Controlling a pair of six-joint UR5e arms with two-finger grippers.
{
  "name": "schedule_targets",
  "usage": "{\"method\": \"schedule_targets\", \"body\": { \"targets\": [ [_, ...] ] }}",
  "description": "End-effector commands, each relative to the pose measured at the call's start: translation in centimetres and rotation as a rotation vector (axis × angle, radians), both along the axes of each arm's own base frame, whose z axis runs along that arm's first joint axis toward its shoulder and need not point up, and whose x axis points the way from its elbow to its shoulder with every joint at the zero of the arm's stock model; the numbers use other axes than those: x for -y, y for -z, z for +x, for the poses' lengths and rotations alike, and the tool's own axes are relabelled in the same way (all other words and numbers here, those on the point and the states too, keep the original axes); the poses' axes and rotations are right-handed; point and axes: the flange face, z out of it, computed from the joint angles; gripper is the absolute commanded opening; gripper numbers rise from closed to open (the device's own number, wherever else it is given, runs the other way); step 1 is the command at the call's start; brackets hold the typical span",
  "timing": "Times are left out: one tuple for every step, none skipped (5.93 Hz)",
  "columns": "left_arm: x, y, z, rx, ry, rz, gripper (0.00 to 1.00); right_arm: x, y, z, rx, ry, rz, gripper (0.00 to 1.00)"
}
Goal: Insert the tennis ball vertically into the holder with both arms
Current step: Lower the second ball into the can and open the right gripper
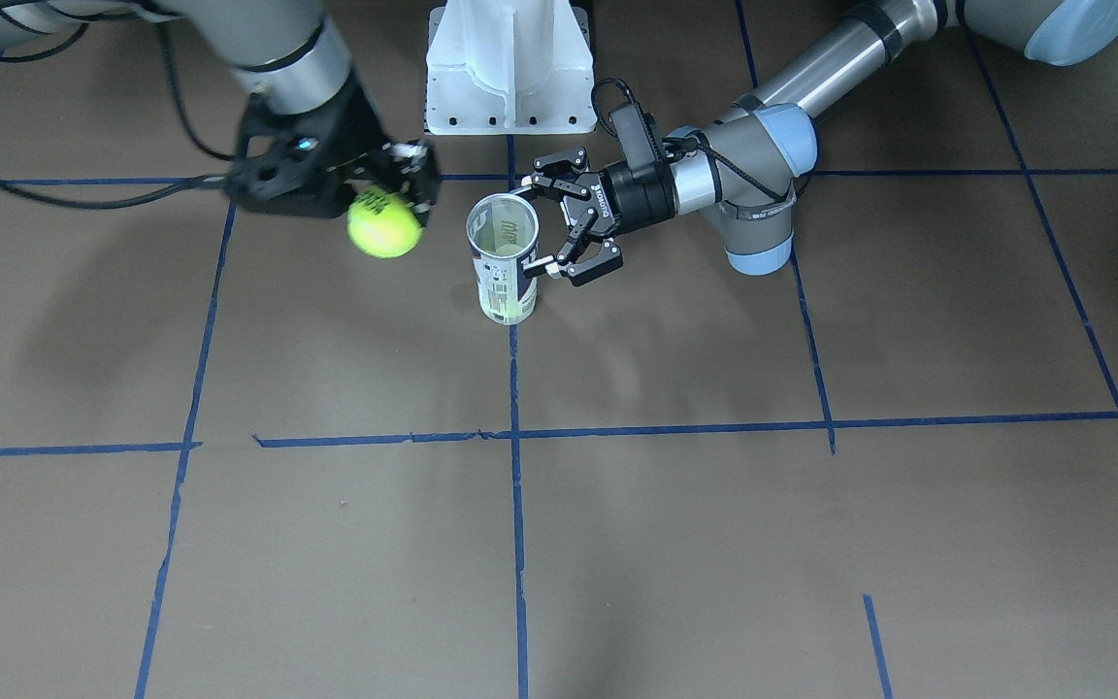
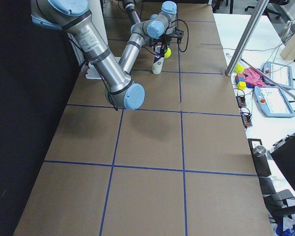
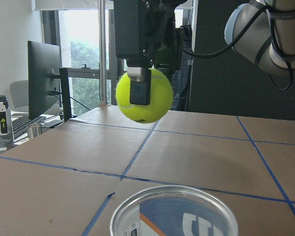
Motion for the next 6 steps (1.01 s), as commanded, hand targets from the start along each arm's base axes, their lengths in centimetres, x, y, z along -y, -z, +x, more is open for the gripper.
{"method": "schedule_targets", "body": {
  "targets": [
    [-0.1,0.0,0.1,0.000,-0.001,0.000,0.98,0.3,4.3,-5.4,-0.001,0.011,-0.051,0.03],
    [0.0,0.0,-0.1,0.000,0.000,0.000,0.98,0.3,4.5,-6.0,-0.004,0.017,-0.053,0.04],
    [0.0,0.0,-0.1,-0.001,0.000,0.001,0.98,0.3,4.3,-6.1,-0.006,0.019,-0.054,0.13],
    [0.0,0.0,-0.1,-0.003,0.000,0.001,0.98,0.3,4.6,-6.1,-0.002,0.019,-0.051,0.29],
    [0.0,-0.1,-0.2,-0.001,0.002,0.001,0.98,0.2,4.8,-6.3,0.026,0.019,-0.028,0.97],
    [0.1,-0.1,-0.2,-0.001,0.003,0.001,0.98,-0.1,4.7,-6.8,0.026,0.027,-0.028,0.99]
  ]
}}
